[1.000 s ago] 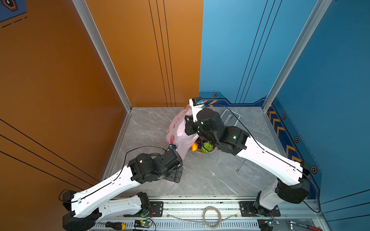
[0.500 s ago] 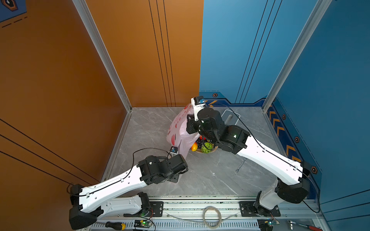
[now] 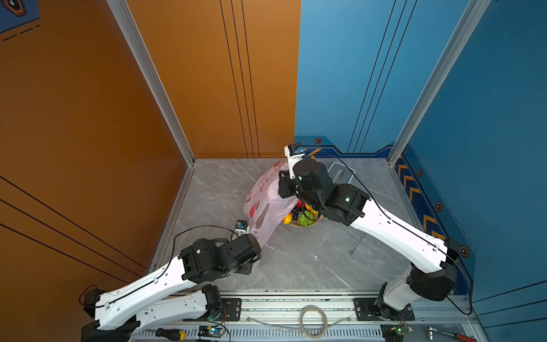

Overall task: Place the fruits into the plastic bag
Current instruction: Shake the plastic bag at the middle-left of the table.

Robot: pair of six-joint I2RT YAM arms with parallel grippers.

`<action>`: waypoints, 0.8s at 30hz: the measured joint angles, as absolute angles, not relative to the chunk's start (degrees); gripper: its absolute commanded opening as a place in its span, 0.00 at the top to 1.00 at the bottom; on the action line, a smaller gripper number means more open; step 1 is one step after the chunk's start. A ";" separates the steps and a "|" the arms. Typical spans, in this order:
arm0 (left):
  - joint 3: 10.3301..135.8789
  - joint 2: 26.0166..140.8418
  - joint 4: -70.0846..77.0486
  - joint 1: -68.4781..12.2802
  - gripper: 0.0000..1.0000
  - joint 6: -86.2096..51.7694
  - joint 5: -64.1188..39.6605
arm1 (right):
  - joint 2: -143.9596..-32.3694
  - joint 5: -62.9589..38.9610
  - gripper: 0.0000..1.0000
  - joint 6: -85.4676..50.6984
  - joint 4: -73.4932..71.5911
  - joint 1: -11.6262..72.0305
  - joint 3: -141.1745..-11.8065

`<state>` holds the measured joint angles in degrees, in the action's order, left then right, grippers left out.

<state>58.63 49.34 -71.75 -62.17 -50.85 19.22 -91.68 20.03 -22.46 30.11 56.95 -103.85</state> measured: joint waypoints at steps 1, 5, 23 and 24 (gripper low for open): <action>59.66 49.28 -72.31 -62.06 1.00 -50.59 19.84 | -91.66 19.31 1.00 -22.39 30.26 56.77 -103.85; 65.30 48.05 -74.41 -56.62 1.00 -47.42 22.59 | -91.85 16.38 1.00 -20.86 30.61 55.83 -103.85; 102.08 63.35 -59.22 -12.60 1.00 -16.78 12.75 | -110.67 4.60 1.00 9.02 15.79 56.34 -121.40; 102.41 61.63 -57.19 -14.31 1.00 -15.99 12.84 | -108.57 4.45 1.00 12.29 12.32 57.84 -118.48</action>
<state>102.41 61.63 -57.19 -14.31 -15.99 12.84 -108.57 4.45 12.29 12.32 57.84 -118.48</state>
